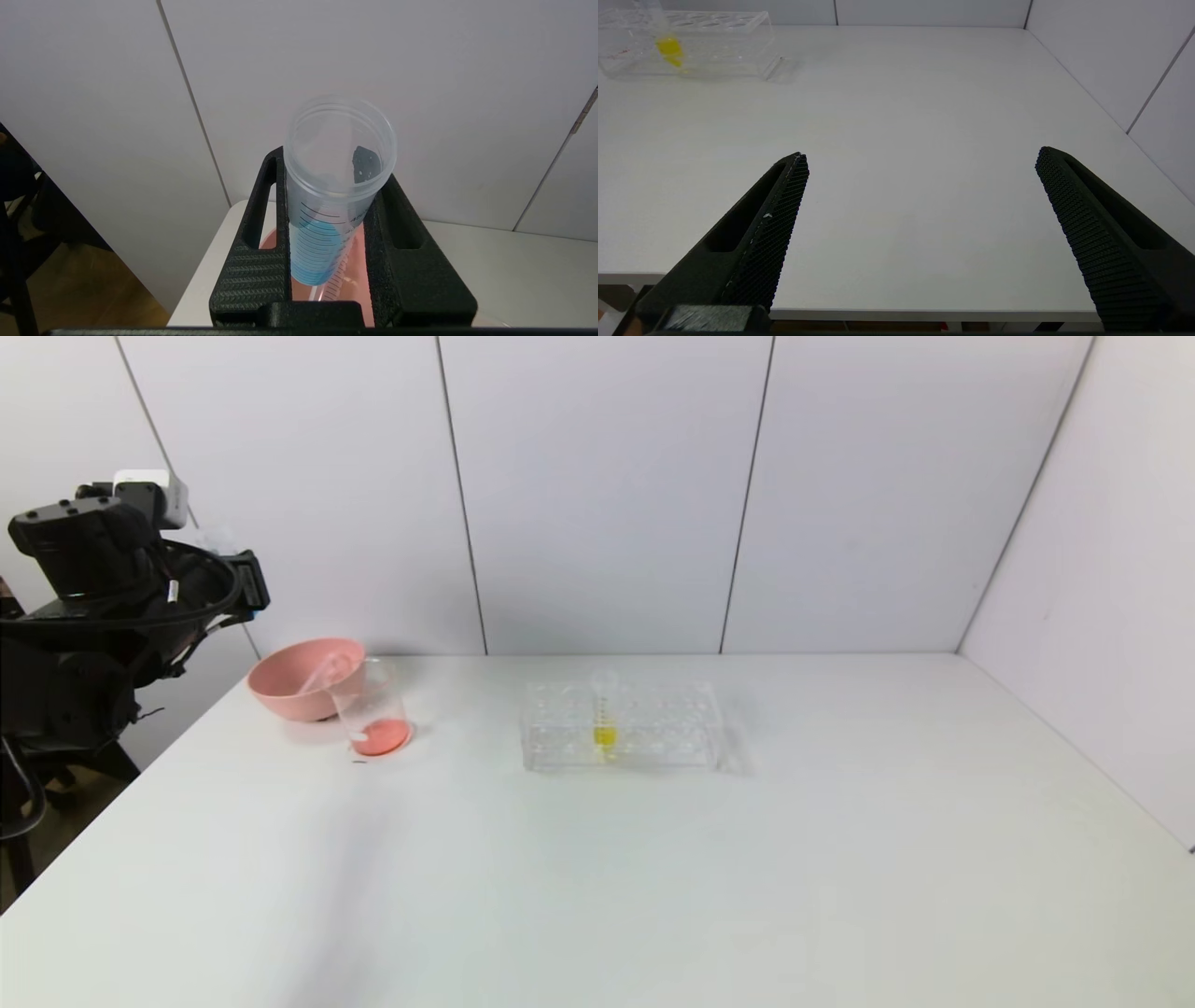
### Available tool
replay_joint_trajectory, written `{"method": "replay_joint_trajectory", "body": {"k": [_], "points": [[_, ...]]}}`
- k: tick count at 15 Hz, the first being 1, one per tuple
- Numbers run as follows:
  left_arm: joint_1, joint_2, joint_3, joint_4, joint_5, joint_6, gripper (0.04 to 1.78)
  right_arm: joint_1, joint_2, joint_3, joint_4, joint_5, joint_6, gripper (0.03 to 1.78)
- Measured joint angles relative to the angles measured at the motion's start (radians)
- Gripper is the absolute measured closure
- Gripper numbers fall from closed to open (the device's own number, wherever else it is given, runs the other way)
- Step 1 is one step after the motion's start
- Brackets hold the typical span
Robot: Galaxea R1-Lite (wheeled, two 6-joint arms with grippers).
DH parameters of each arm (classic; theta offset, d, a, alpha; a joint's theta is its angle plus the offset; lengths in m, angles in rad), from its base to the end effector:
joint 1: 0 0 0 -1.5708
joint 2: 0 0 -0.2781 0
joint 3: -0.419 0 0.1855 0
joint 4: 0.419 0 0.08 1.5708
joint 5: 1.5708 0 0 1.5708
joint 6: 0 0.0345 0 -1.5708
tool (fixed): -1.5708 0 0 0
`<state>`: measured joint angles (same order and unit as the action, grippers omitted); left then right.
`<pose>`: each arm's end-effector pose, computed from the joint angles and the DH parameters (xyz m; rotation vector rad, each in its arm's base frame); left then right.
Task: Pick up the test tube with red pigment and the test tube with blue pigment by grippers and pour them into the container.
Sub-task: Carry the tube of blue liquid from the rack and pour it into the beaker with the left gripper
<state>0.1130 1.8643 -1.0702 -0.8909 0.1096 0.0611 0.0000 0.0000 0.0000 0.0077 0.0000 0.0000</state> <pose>0.3641 0.0451 0.2093 0.0610 -0.0902 0.2253 0.0059 0.0000 0.0746 0.0000 0.0077 0.0000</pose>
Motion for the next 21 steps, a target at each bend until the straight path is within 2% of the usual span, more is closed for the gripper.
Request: {"method": "replay_joint_trajectory", "body": {"k": [4,7,11,18,21], "points": [[0.018,0.013,-0.003,0.001,-0.007,0.0,1.36,0.0,0.0,0.0,0.0,0.0,0.0,0.04],[0.035,0.02,-0.043,0.021,-0.098,0.005,1.36,0.0,0.0,0.0,0.0,0.0,0.0,0.04],[0.076,0.029,-0.105,0.081,-0.183,0.101,1.36,0.0,0.0,0.0,0.0,0.0,0.0,0.04],[0.126,0.023,-0.208,0.356,-0.492,0.356,1.36,0.0,0.0,0.0,0.0,0.0,0.0,0.04],[0.131,0.017,-0.259,0.485,-0.566,0.476,1.36,0.0,0.0,0.0,0.0,0.0,0.0,0.04]]}}
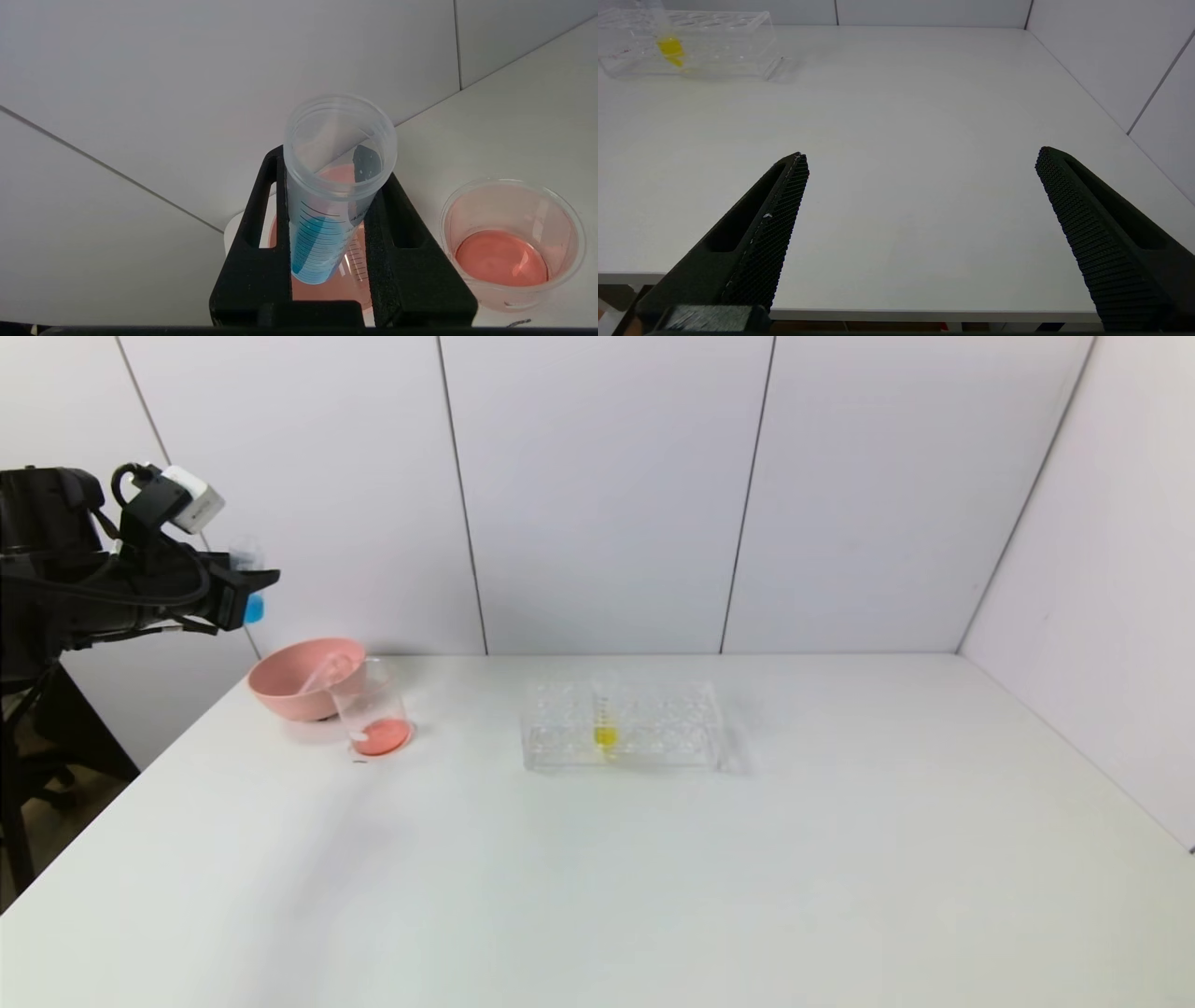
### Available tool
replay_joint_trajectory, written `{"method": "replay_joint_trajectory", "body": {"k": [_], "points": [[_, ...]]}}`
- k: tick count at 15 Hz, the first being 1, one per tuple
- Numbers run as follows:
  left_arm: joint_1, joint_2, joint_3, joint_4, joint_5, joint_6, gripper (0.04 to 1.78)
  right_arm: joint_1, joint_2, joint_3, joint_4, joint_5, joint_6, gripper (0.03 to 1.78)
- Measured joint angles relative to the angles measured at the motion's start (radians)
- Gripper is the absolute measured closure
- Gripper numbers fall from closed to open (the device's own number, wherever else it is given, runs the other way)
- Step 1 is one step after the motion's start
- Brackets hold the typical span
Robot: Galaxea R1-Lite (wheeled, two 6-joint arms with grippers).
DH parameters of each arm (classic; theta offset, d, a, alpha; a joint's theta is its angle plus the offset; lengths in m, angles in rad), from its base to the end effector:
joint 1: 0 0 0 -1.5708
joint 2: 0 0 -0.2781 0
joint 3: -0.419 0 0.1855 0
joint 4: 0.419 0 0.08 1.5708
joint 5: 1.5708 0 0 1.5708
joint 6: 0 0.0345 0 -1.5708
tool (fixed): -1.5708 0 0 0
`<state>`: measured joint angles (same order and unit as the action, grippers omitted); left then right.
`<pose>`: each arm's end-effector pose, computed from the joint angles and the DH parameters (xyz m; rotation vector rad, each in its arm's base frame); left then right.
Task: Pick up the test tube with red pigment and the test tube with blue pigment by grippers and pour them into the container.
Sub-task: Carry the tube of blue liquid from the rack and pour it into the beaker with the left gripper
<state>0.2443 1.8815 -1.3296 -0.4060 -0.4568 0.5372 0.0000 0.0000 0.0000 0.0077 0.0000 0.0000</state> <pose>0.3711 0.0768 0.2241 0.4841 0.0768 -0.2433 0.0059 0.0000 0.0746 0.0000 0.0077 0.0000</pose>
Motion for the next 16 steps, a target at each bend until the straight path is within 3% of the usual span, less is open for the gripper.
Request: {"method": "replay_joint_trajectory", "body": {"k": [8,11,16], "points": [[0.003,0.001,-0.025,0.048,-0.095,0.097,1.36,0.0,0.0,0.0,0.0,0.0,0.0,0.04],[0.009,0.0,-0.04,0.143,-0.144,0.162,1.36,0.0,0.0,0.0,0.0,0.0,0.0,0.04],[0.016,0.003,-0.129,0.38,-0.152,0.342,1.36,0.0,0.0,0.0,0.0,0.0,0.0,0.04]]}}
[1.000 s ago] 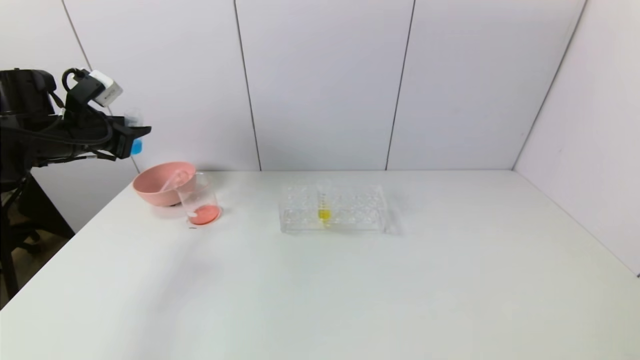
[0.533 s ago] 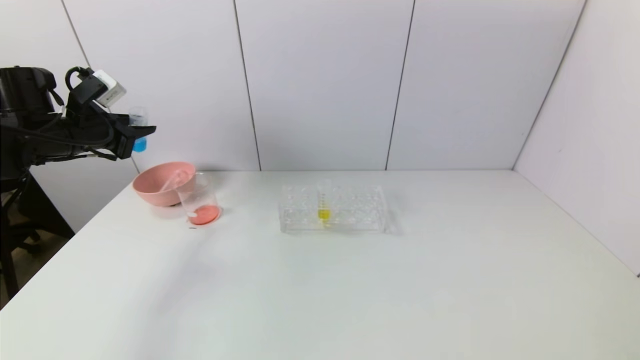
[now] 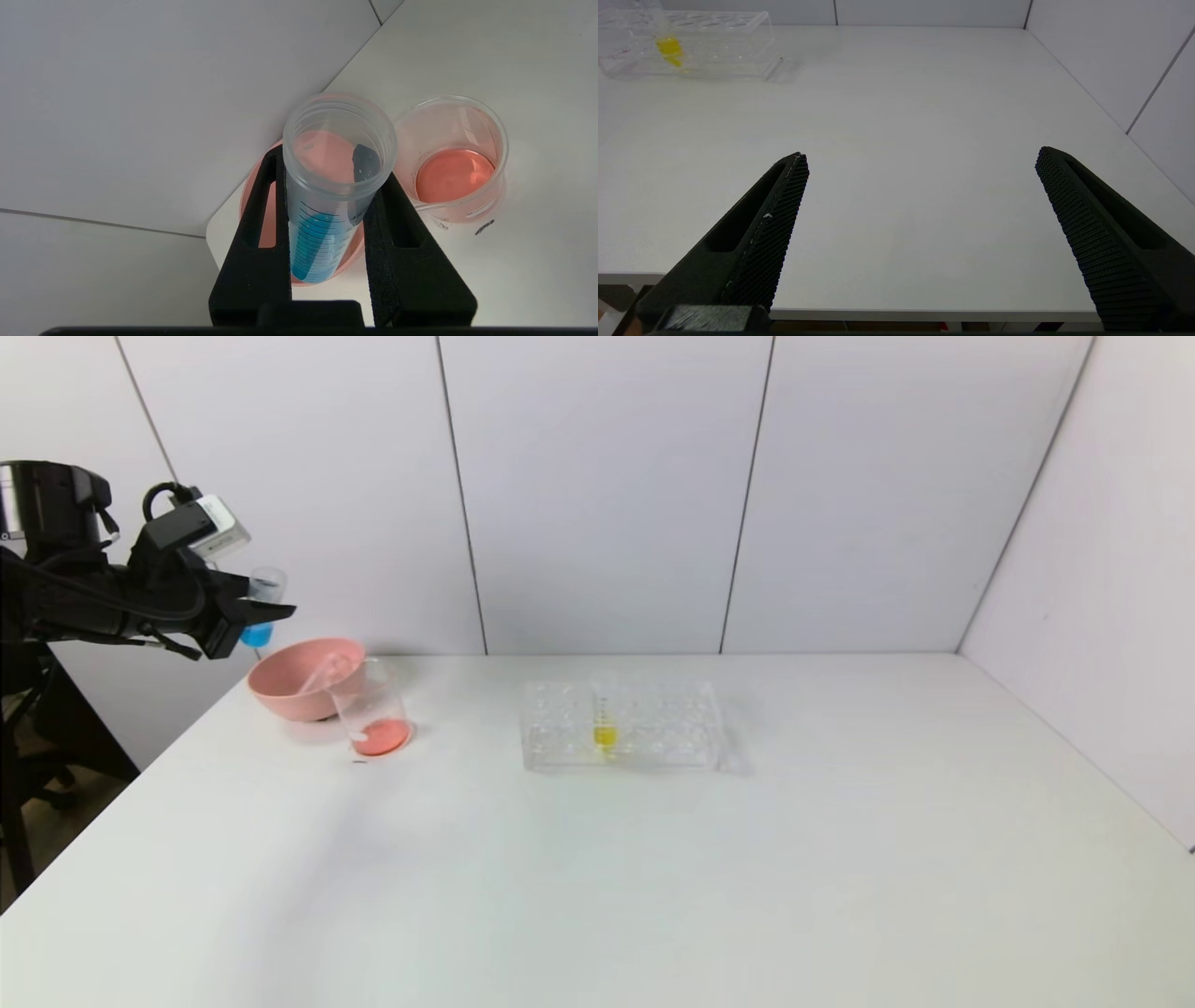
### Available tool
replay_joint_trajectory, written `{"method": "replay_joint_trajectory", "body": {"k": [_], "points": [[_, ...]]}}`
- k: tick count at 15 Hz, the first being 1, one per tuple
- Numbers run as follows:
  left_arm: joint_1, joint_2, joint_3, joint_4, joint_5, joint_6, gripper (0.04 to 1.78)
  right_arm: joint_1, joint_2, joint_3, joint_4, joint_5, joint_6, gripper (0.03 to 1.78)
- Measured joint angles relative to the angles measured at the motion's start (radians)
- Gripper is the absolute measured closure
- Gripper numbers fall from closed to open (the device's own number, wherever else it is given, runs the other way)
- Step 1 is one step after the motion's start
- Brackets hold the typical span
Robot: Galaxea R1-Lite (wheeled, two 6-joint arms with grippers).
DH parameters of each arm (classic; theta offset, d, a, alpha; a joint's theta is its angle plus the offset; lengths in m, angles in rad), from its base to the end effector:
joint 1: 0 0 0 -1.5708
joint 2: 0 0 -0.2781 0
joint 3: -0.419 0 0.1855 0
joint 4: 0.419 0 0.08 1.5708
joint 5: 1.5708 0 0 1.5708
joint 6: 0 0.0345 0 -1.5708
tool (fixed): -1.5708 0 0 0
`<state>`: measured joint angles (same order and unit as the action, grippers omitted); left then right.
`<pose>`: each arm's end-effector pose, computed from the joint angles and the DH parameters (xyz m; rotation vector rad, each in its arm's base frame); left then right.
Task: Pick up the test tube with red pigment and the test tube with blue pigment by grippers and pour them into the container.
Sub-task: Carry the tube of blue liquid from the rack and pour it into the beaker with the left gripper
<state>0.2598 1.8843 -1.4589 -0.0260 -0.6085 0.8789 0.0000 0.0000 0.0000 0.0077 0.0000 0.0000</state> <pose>0.3637 0.0763 0.2212 0.6914 0.1868 -0.4754 0.0059 0.0000 0.0746 0.0000 0.0077 0.0000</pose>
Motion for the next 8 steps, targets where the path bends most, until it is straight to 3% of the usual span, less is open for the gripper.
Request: {"method": "replay_joint_trajectory", "body": {"k": [8], "points": [[0.001,0.026,-0.076,0.072,-0.064,0.144,1.36,0.0,0.0,0.0,0.0,0.0,0.0,0.04]]}}
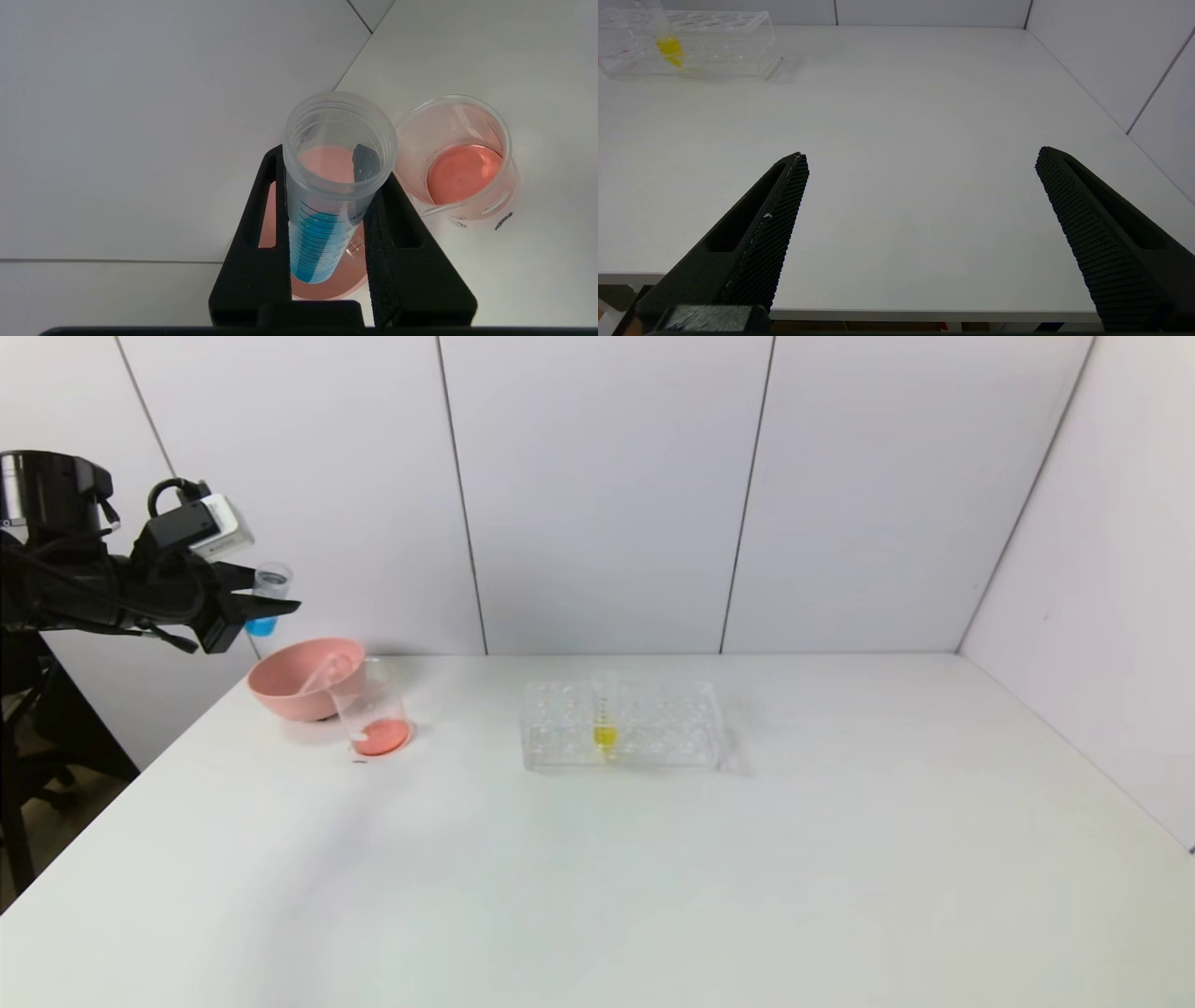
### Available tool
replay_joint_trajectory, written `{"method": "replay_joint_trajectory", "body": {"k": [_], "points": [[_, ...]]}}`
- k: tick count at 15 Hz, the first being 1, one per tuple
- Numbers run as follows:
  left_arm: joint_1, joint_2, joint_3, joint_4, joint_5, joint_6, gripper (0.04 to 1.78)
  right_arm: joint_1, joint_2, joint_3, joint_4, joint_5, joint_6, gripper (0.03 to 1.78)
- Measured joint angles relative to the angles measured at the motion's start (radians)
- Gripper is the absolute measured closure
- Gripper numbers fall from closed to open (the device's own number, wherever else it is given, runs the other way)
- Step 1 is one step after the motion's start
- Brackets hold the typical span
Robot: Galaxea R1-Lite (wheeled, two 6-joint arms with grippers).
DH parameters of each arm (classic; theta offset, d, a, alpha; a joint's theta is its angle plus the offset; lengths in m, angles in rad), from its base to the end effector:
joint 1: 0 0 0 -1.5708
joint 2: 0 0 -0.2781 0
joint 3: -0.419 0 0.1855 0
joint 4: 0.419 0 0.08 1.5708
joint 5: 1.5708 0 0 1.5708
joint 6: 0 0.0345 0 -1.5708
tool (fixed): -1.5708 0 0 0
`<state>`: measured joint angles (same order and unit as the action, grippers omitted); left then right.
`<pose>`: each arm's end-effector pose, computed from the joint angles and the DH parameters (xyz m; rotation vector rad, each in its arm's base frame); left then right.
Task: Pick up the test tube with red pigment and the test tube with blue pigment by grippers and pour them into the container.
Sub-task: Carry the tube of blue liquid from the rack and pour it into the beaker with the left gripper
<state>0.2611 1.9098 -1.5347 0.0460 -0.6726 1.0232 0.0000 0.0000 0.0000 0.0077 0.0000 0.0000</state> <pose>0.3683 0.0762 0.2267 0.8056 0.1353 -0.5533 0.0059 0.0000 0.0746 0.0000 0.0077 0.0000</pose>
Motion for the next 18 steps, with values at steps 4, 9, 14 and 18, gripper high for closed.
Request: {"method": "replay_joint_trajectory", "body": {"k": [4,9,14,18], "points": [[0.0,0.019,-0.052,0.116,0.0,0.112,1.36,0.0,0.0,0.0,0.0,0.0,0.0,0.04],[0.013,0.03,-0.132,0.309,0.001,0.256,1.36,0.0,0.0,0.0,0.0,0.0,0.0,0.04],[0.022,0.065,-0.203,0.405,0.008,0.322,1.36,0.0,0.0,0.0,0.0,0.0,0.0,0.04],[0.023,0.098,-0.273,0.521,0.012,0.436,1.36,0.0,0.0,0.0,0.0,0.0,0.0,0.04]]}}
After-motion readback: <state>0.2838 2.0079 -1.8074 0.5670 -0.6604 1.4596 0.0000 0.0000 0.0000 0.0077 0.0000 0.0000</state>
